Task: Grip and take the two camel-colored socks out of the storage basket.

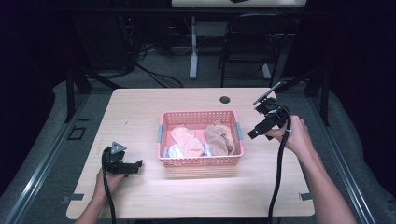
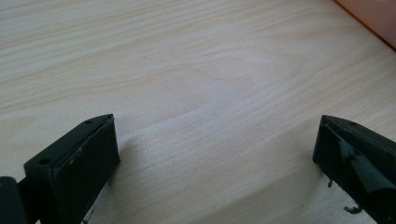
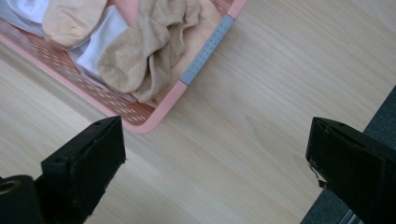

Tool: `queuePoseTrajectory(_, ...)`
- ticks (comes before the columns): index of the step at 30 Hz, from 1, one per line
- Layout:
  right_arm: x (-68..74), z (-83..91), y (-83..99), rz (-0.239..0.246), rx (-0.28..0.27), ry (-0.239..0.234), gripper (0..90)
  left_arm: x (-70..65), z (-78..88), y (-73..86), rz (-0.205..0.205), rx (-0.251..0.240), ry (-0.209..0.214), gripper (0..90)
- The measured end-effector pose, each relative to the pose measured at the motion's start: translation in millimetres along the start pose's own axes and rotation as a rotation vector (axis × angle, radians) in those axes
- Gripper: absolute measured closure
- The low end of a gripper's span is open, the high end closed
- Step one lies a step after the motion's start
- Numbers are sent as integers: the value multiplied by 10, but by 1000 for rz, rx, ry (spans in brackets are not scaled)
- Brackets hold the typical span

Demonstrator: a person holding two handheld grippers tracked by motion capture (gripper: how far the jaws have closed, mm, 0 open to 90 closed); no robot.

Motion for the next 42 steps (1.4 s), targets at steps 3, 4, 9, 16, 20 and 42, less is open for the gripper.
queuePoseTrajectory(3, 23, -14, -41, 7, -4, 0, 40, -1, 0, 0, 1, 0, 0, 0)
queuePoseTrajectory(4, 51, -30, -90, 18, -13, -2, 40, -1, 0, 0, 1, 0, 0, 0)
queuePoseTrajectory(9, 131, -86, -202, 31, -48, -17, 29, 0, -1, -1, 0, -1, 0, 0)
queuePoseTrajectory(16, 251, -217, -333, 63, -66, -46, 16, -2, 0, 1, 2, 1, 0, 0)
queuePoseTrajectory(20, 333, -299, -415, 74, -85, -67, 15, -1, -1, -1, 0, -1, 0, 0)
queuePoseTrajectory(42, 479, -957, -300, 58, -36, -176, 179, -2, -3, -3, 0, -1, 2, 0)
Point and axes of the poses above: each handheld gripper's, and its own axes: z roughly backward along the jaws, y roughly out of its underside, x roughly to its left, the point moved 9 cm from there along -z, roughly forward along the jaws, and after that the axes turned 11 degrees about -y, right-handed, at the moved point
